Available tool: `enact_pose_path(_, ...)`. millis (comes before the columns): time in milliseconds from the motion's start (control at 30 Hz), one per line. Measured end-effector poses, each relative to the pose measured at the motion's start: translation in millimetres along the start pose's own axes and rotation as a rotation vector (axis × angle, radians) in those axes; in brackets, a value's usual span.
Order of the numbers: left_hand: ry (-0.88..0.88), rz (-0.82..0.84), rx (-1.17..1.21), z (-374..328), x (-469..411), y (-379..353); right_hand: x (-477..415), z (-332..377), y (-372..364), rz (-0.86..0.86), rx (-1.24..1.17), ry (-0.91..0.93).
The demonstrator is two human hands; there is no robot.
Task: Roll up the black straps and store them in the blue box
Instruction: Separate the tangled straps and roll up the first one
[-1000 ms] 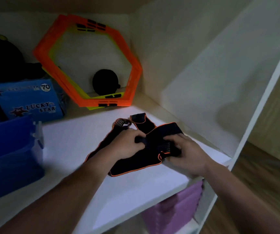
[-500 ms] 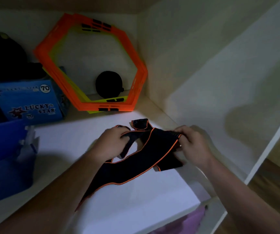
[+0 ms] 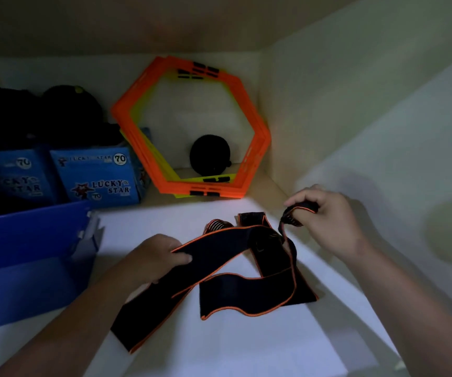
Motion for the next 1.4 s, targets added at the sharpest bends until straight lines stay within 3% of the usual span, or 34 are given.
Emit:
enact_pose_path(100, 0.034, 0.021, -0.484, -3.3, 0.8, 7.4, -7.1, 10.5, 8.2, 0.032, 0.103, 0.058)
enact_pose_path(200, -0.09, -0.093, -0.842, -28.2, 0.8, 0.8, -11.6, 12.9, 14.8, 0.053, 0.078, 0.004)
enact_pose_path(267, -0.272, -0.107, -0.778, -50.4, -1.8, -15.2, -10.4, 12.8, 17.7, 0.054, 0.119, -0.019)
enact_pose_path(367, -0.571, 0.042, -0.648, -77.7, -1.8, -54.3, -3.6, 8.1, 20.2, 0.092, 0.236, -0.039)
enact_pose_path(433, -0.718, 0.113, -0.715, -89.2, -2.1, -81.0, 3.0, 5.1, 20.7, 0.123, 0.271, -0.065)
enact_pose_path(600, -0.857, 0.034, -0.805, -102.9, -16.0, -110.4, 18.1, 1.5, 18.9, 0.225, 0.362, -0.115)
enact_pose_path(733, -0.782, -0.077, -0.412, -109.1, -33.0, -99.1, 21.0, 10.9, 27.2, 0.153, 0.428, -0.132)
enact_pose_path(867, -0.726, -0.162, -0.142, -114.2, -36.9, -72.8, 13.1, 14.3, 29.7, 0.054, 0.428, -0.03)
enact_pose_path(1033, -0.646, -0.132, 0.29, -120.6, -39.4, -49.1, 6.2, 10.8, 15.1, 0.167, 0.397, 0.031)
enact_pose_path(1233, -0.369, -0.189, 0.543, -110.3, -43.9, -54.4, 17.9, 8.4, -14.8, 0.234, 0.22, 0.16)
enact_pose_path(1400, -0.073, -0.035, 0.706, -106.6, -34.0, -56.1, 29.3, 8.1, -29.4, 0.122, 0.116, 0.252)
Point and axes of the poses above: each hand's wrist, its own x-axis away from the middle knuckle, its own y-axis out of the back of the hand, z = x × y, the point moved 2 cm from there along -x, towards the middle knuckle, and after that the axes turned 4 degrees about -z, right-handed, at the moved point
